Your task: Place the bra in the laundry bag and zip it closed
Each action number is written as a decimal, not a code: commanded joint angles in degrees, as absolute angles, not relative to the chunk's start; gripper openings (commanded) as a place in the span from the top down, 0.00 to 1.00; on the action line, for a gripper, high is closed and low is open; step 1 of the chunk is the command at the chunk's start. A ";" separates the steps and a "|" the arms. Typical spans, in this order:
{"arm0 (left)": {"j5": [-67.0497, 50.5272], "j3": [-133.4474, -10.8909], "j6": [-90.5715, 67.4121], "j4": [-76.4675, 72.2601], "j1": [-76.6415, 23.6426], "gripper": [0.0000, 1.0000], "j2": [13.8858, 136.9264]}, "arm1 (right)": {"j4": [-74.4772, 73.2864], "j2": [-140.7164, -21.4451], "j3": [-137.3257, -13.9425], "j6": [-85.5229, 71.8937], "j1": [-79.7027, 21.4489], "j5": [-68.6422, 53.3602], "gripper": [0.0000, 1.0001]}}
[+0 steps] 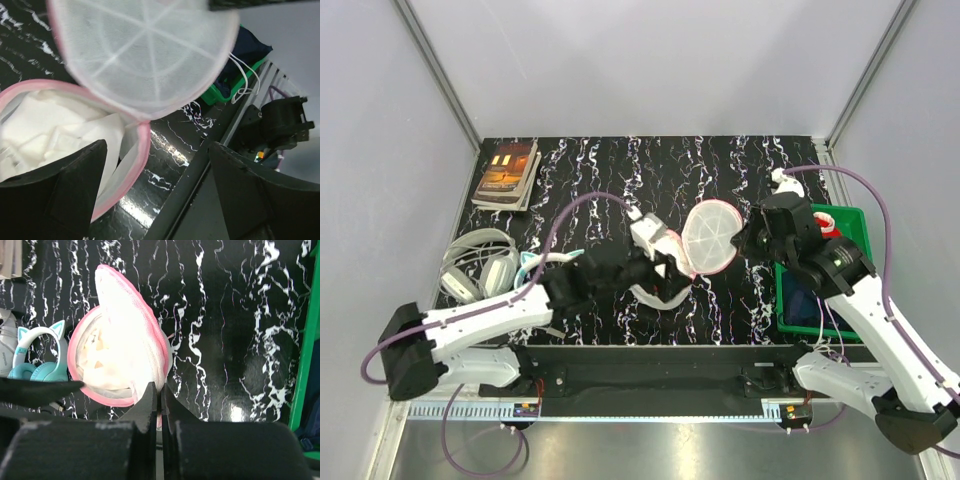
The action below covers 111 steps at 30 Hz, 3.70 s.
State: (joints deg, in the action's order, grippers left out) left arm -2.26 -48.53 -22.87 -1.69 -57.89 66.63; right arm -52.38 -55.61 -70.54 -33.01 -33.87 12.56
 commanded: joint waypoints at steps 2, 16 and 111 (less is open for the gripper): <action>13.26 -50.16 -13.45 -20.13 -64.68 0.09 74.68 | -55.54 -58.79 -74.09 -39.71 -33.92 13.71 1.00; 29.98 -63.81 -9.57 -17.49 -69.61 0.58 90.62 | -55.72 -56.70 -73.83 -46.23 -33.93 10.29 0.89; 13.10 -51.76 -39.28 4.47 -68.12 0.60 71.27 | -8.61 -50.10 -34.54 -79.89 -33.93 -1.14 1.00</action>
